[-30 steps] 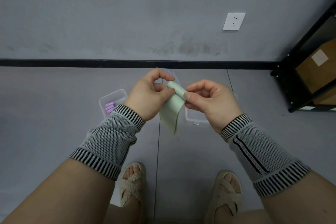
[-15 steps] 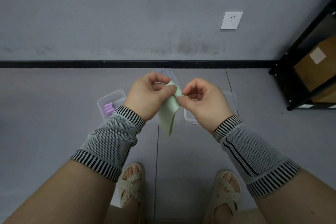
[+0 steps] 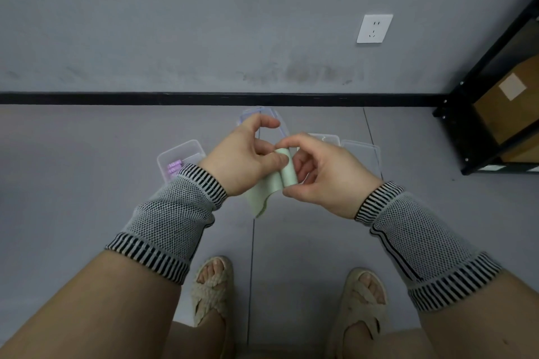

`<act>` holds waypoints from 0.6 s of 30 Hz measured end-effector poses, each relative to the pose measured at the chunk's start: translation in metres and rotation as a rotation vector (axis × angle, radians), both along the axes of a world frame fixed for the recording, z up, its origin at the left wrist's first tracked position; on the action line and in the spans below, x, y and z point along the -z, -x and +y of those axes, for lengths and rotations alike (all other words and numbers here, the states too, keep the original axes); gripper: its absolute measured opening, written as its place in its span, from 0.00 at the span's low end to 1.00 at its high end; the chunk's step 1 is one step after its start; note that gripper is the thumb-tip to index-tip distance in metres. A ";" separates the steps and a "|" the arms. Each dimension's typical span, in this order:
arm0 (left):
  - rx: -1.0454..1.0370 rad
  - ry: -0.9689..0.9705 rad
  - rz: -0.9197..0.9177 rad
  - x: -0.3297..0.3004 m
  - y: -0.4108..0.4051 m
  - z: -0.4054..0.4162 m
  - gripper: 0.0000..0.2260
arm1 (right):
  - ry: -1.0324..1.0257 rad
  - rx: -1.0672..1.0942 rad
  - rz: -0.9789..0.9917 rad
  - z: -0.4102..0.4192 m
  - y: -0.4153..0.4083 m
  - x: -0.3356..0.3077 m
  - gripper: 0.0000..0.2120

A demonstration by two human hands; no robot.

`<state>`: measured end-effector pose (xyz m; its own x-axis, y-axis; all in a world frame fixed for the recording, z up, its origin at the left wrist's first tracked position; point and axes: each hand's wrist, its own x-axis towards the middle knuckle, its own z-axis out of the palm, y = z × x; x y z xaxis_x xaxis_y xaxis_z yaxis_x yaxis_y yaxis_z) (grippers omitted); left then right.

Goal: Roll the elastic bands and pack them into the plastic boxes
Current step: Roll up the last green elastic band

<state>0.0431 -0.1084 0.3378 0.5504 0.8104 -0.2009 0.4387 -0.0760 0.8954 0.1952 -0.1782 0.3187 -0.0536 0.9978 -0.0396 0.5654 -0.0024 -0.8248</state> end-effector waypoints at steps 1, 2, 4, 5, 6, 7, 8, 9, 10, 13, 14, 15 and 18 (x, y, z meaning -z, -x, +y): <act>-0.006 0.005 0.000 0.000 0.000 0.000 0.19 | 0.007 0.007 0.025 -0.001 0.000 0.000 0.25; -0.012 0.007 0.012 0.001 0.000 0.001 0.18 | 0.014 0.018 0.055 -0.001 0.000 0.000 0.24; -0.016 0.002 0.057 0.001 0.002 0.003 0.16 | 0.014 0.044 0.112 -0.002 -0.001 0.001 0.24; -0.013 0.001 0.073 0.001 0.004 0.004 0.14 | 0.009 0.058 0.142 -0.003 -0.001 0.001 0.24; -0.004 0.002 0.080 0.001 0.006 0.006 0.13 | 0.004 0.073 0.175 -0.003 -0.002 0.001 0.23; 0.009 0.002 0.081 0.001 0.008 0.007 0.11 | 0.003 0.086 0.211 -0.003 -0.004 0.000 0.23; 0.020 0.003 0.076 0.001 0.010 0.008 0.11 | 0.005 0.096 0.244 -0.003 -0.006 -0.001 0.23; 0.022 0.003 0.065 0.000 0.011 0.009 0.11 | 0.006 0.100 0.267 -0.003 -0.007 -0.002 0.23; 0.015 0.001 0.050 -0.001 0.011 0.010 0.11 | 0.002 0.100 0.270 -0.003 -0.008 -0.003 0.23; -0.023 -0.046 0.034 -0.002 0.008 0.009 0.11 | -0.027 0.100 0.174 -0.001 -0.007 -0.003 0.22; -0.035 -0.072 0.040 -0.002 0.006 0.007 0.11 | -0.037 0.101 0.119 0.000 -0.006 -0.003 0.22; -0.047 -0.095 0.043 -0.001 0.004 0.006 0.10 | -0.049 0.101 0.059 0.001 -0.004 -0.002 0.21; -0.084 -0.120 0.042 0.000 -0.002 0.003 0.10 | -0.090 0.099 -0.093 0.002 0.000 0.000 0.21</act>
<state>0.0452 -0.1058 0.3377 0.4730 0.8727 -0.1211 0.4847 -0.1429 0.8630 0.1950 -0.1759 0.3192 0.0449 0.9977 0.0505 0.6402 0.0101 -0.7681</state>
